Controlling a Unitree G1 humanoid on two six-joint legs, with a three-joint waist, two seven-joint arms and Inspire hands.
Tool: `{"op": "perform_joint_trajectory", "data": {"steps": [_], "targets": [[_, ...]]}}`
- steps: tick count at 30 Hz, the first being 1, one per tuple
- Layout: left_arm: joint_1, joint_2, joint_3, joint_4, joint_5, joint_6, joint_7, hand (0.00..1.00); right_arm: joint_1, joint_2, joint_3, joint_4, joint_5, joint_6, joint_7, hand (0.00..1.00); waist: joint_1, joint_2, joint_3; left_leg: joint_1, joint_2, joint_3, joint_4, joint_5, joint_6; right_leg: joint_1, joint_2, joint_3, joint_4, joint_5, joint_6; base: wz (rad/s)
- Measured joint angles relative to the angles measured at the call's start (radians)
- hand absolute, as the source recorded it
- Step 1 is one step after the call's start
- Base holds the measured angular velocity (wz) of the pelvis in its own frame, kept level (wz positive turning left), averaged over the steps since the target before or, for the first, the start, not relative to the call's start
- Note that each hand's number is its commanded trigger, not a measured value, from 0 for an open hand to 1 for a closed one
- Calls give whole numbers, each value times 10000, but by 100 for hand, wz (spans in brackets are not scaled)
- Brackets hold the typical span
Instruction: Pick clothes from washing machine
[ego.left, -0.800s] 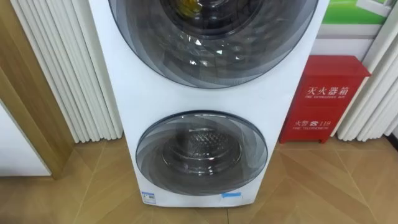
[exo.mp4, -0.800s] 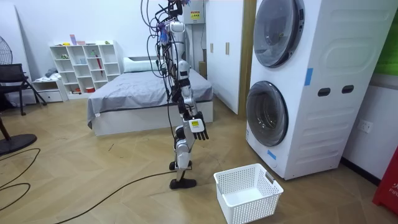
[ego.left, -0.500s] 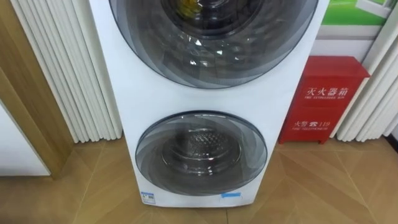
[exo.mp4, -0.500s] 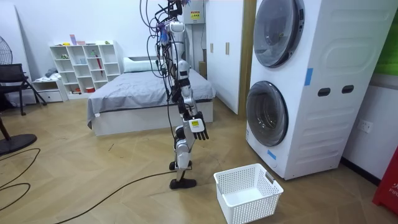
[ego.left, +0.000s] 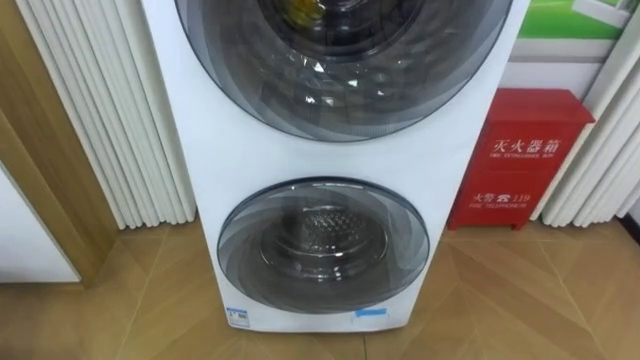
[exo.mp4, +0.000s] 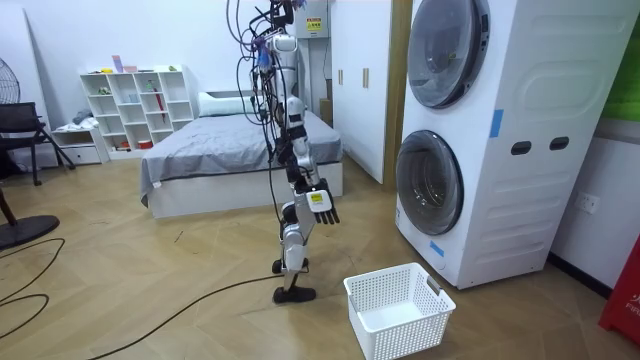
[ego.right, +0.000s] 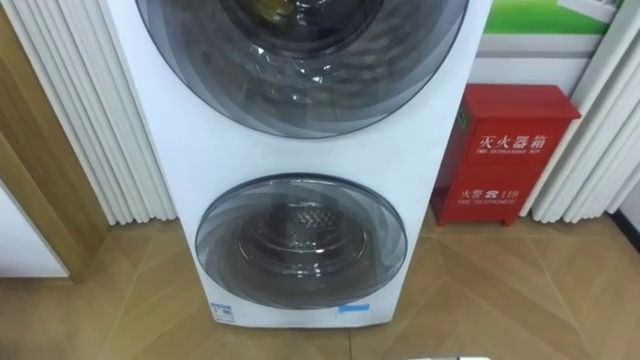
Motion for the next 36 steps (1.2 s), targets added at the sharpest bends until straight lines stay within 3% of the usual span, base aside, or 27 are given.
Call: {"op": "perform_joint_trajectory", "data": {"steps": [4, 8, 10, 13, 17, 24, 29, 36], "targets": [[-16, 137, 32, 3, 24, -154, -210, 0, -629, -317, -421, -2391, -121, -42, -443, 0, 11, -100, 52, 5, 6, 95, 17, 4, -2, -64, -6, -48, -3, 0, -1, -8], [-118, 369, 419, 10, 53, -191, -326, 0, -1555, -875, -843, -4274, -114, -429, -1059, 0, 217, -266, -11, 33, 6, 68, 36, 7, -1, -107, -7, -101, -15, 1, -1, 3], [-90, 476, 407, 11, 45, -149, -387, 0, -1821, -990, -1121, -4803, -438, -416, -1379, 0, 256, -376, -74, 6, 0, -39, 85, 7, 0, -82, -18, -231, -4, 1, -1, 14], [0, 500, 425, 6, 224, 110, -381, 0, -2128, -1096, -1187, -6712, -1121, -381, -2039, 0, 305, -426, -65, 1, -4, -85, 88, 6, 0, -62, -26, -299, 0, 1, -1, 0], [62, 552, 381, 13, 657, 397, -394, 0, -2539, -1199, -1096, -7777, -1582, -343, -2456, 0, 346, -468, -83, -35, -2, -128, 85, 6, 0, -65, -24, -306, 8, 1, -1, 2], [89, 672, 415, -132, 923, 782, -434, 0, -3995, -1679, -1096, -8271, -1385, -311, -3188, 0, 553, -672, -92, 10, 2, -151, 29, 8, 0, -14, -14, -301, -8, 1, -1, 0], [246, 689, 415, -304, 1371, 1095, -403, 0, -4434, -1854, -1098, -8270, -1325, -272, -3494, 0, 585, -807, -135, 7, -12, -289, 65, 8, 0, 47, -18, -350, -10, 1, -1, 7], [393, 687, 424, -613, 1622, 1433, -403, 0, -4819, -2079, -1111, -8085, -746, 259, -3276, 0, 554, -802, -120, -211, -10, -366, 195, 8, 0, -52, -28, -431, -7, 0, 0, 3]]}}
